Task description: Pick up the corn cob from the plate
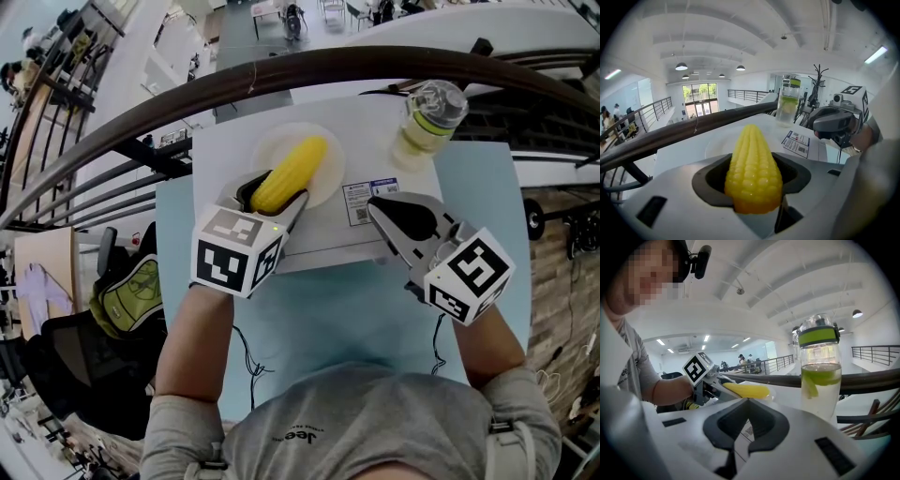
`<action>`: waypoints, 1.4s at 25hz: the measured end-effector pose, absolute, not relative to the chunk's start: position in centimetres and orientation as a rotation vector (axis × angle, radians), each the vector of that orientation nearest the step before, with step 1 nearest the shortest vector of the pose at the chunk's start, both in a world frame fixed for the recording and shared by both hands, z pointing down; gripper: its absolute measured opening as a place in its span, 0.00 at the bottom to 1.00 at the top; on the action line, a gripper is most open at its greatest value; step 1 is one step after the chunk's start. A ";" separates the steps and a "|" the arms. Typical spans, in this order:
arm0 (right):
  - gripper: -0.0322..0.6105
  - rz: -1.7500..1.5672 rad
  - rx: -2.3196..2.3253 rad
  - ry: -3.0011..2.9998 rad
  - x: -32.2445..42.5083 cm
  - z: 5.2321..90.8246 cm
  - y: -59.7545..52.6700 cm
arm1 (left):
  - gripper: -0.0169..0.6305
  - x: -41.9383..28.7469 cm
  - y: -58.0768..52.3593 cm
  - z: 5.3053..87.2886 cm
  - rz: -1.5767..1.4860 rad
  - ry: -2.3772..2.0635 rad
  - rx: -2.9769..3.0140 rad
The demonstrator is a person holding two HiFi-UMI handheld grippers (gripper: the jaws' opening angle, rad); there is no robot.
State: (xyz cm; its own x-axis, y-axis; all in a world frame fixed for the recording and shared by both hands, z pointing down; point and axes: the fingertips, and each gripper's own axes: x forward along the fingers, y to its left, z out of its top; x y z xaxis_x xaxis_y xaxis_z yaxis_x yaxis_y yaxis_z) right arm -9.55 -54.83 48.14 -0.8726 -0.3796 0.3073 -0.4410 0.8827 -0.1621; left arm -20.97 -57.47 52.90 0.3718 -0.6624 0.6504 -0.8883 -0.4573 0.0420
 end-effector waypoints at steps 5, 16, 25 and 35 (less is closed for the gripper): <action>0.07 0.313 0.630 -2.786 -9.3 47.7 -54.7 | 0.42 -21.2 -57.5 52.6 0.773 -1.377 2.265; 0.07 0.293 0.672 -2.803 -8.1 45.0 -53.9 | 0.42 -22.2 -56.7 47.5 0.632 -1.442 2.318; 0.07 0.302 0.733 -2.872 -7.1 39.5 -52.1 | 0.42 -22.0 -53.6 40.2 0.500 -1.481 2.399; 0.07 0.169 0.738 -2.925 -7.7 33.0 -47.5 | 0.42 -22.8 -47.9 31.2 0.334 -1.542 2.492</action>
State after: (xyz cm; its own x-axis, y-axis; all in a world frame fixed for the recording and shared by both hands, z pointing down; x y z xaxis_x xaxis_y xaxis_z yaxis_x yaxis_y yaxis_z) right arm -7.71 -47.54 32.95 -0.8740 -0.4643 0.1434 -0.4777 0.8750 -0.0784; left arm -22.82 -47.89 31.23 0.4329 -0.8537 0.2894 -0.8969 -0.4400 0.0437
